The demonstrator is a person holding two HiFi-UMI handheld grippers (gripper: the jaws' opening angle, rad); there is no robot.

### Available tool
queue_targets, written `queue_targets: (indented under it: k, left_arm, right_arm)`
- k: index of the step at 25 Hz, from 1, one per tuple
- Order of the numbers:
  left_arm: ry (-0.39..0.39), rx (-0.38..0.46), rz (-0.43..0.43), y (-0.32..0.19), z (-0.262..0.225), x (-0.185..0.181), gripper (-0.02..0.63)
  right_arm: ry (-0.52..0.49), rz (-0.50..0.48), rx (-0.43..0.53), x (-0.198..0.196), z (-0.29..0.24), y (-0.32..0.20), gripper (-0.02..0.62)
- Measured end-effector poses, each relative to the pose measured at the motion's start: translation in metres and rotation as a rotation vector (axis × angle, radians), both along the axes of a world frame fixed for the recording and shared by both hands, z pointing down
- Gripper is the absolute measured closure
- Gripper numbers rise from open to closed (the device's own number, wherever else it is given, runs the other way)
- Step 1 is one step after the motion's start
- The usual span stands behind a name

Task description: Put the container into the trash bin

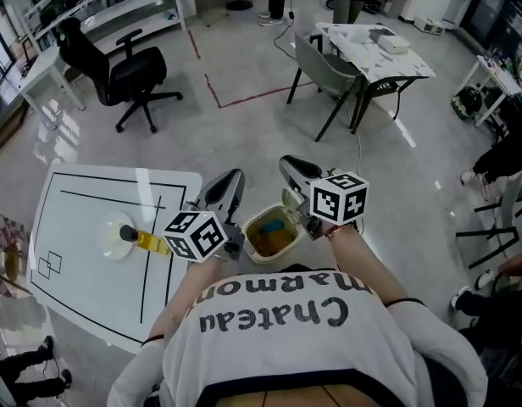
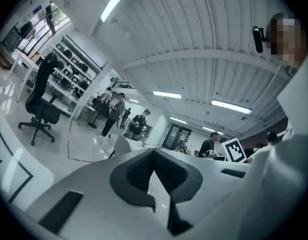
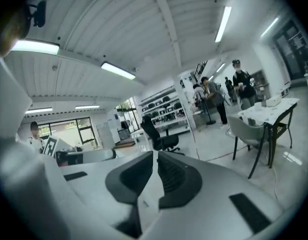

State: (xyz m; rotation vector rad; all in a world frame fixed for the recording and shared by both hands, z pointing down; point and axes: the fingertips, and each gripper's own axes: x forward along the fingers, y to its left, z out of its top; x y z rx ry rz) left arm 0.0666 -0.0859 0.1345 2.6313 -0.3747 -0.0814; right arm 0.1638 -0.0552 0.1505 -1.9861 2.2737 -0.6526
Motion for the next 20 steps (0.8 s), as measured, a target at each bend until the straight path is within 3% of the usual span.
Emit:
queue_targets:
  k: [7,20]
  left_arm:
    - [0.055,0.074,-0.032,0.02,-0.04,0.01,0.583]
    - [0.096,0.096,-0.231,0.089,-0.047,0.018,0.583]
  right_arm:
    - [-0.006,0.111,0.135,0.045,-0.056,0.027,0.546]
    - [0.023,-0.071,0.137,0.062,-0.057,0.079,0.548]
